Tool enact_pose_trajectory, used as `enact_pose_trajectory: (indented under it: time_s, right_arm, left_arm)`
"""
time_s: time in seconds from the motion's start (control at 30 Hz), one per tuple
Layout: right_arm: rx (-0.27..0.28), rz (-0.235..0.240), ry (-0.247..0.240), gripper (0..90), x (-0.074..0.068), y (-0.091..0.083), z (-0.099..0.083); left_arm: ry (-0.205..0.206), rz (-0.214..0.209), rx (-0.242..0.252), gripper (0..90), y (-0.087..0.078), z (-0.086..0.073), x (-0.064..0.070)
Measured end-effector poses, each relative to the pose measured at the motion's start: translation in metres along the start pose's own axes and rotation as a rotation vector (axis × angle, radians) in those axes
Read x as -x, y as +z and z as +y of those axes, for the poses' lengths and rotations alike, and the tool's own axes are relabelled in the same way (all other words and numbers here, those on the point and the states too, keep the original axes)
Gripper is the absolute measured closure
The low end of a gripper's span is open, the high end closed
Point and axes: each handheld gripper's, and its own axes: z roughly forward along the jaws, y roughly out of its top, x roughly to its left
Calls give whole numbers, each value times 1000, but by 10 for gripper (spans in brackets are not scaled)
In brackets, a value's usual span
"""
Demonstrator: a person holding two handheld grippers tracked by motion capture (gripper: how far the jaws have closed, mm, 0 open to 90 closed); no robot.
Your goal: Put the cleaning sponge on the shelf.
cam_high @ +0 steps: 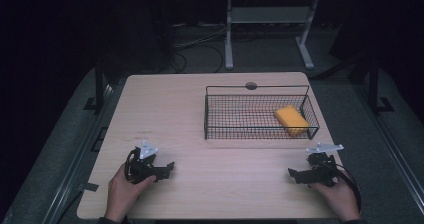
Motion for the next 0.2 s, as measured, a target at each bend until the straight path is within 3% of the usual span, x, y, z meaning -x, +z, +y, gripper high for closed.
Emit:
enact_pose_trajectory:
  time_s: [0.2]
  right_arm:
    - [0,-10,-20,19,-2,1,-2]
  left_arm:
    - [0,0,0,134,0,0,0]
